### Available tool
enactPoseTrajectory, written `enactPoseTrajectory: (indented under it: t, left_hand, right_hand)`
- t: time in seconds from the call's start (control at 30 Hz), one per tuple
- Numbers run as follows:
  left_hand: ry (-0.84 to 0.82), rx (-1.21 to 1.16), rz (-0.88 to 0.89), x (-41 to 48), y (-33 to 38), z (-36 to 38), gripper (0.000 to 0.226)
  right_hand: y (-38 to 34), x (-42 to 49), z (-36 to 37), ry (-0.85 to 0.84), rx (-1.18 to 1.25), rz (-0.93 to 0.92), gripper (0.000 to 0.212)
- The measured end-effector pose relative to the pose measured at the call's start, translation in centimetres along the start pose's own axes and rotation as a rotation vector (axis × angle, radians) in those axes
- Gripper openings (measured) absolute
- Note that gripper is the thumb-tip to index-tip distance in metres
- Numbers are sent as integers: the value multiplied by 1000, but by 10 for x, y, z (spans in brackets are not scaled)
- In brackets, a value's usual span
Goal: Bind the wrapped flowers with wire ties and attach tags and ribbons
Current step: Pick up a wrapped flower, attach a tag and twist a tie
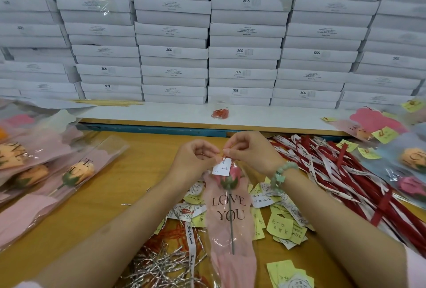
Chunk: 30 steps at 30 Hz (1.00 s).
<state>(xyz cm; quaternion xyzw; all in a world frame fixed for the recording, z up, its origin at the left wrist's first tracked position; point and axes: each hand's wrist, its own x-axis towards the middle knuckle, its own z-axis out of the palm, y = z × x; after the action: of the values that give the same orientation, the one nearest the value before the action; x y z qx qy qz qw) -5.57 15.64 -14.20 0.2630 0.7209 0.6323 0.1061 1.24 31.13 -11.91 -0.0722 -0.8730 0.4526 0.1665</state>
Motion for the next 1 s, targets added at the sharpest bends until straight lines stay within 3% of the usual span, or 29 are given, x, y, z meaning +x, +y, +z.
enactPoseTrajectory:
  t: [0.5, 0.63, 0.77, 0.87, 1.0]
  left_hand:
    - [7, -66, -19, 1, 1, -5, 13]
    - [-23, -106, -8, 0, 4, -5, 12]
    - [-29, -131, -34, -1, 8, -5, 15]
    - [-11, -172, -57, -1, 12, -6, 16]
    - [44, -255, -42, 0, 19, -9, 16]
  right_hand:
    - [6, 1, -5, -92, 93, -8, 7]
    - [-13, 1, -18, 21, 29, -22, 19]
    - [-62, -9, -54, 127, -41, -28, 14]
    - [-86, -27, -76, -23, -319, 53, 27]
    - [-89, -69, -76, -536, -400, 251, 56]
